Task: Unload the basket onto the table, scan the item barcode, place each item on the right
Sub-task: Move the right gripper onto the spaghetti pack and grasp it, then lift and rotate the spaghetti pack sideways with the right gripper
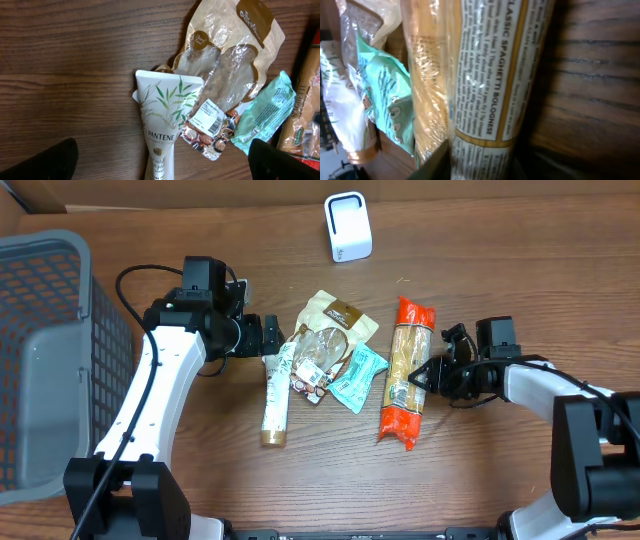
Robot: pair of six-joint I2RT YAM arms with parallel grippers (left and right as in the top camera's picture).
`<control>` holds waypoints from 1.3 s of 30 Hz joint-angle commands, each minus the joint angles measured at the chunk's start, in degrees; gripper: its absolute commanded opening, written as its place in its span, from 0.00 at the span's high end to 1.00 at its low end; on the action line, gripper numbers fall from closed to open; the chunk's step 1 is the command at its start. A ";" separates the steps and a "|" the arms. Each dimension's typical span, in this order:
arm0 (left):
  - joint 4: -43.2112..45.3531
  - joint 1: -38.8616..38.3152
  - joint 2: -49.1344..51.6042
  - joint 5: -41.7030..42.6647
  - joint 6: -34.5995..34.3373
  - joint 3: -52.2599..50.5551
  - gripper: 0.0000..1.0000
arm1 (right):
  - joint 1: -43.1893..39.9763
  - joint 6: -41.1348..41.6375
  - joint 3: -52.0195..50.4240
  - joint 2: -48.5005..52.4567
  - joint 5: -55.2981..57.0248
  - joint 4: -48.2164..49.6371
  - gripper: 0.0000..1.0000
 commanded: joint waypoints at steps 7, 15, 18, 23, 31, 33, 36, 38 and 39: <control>0.11 -0.35 -0.87 -0.50 0.70 0.96 0.00 | -3.61 0.33 6.71 1.88 0.17 -9.33 0.96; 0.11 -0.35 -0.87 -0.50 0.70 0.96 0.00 | -12.70 13.00 11.17 -5.27 -3.61 -12.63 0.96; 0.11 -0.35 -0.87 -0.50 0.70 0.96 0.00 | -16.00 25.46 10.58 -7.50 -1.03 -12.68 0.96; 0.09 -0.35 -0.87 -0.52 0.70 0.96 0.00 | -12.92 25.20 10.34 -7.50 1.77 -17.40 0.66; 0.11 -0.35 -0.87 -0.50 0.70 0.96 0.00 | -6.23 13.66 10.99 -8.46 15.82 -31.21 0.56; 0.11 -0.35 -0.87 -0.50 0.70 0.96 0.00 | -5.31 13.51 11.04 -8.81 19.98 -34.14 0.57; 0.09 -0.35 -0.87 -0.50 0.70 0.96 0.00 | -3.85 12.04 11.06 -8.96 23.71 -37.88 0.57; 0.09 -0.35 -0.87 -0.50 0.70 0.96 0.00 | -2.75 10.43 10.99 -8.94 24.68 -38.80 0.57; 0.09 -0.35 -0.87 -0.50 0.70 0.96 0.00 | -1.99 9.09 10.78 -8.94 24.70 -38.62 0.57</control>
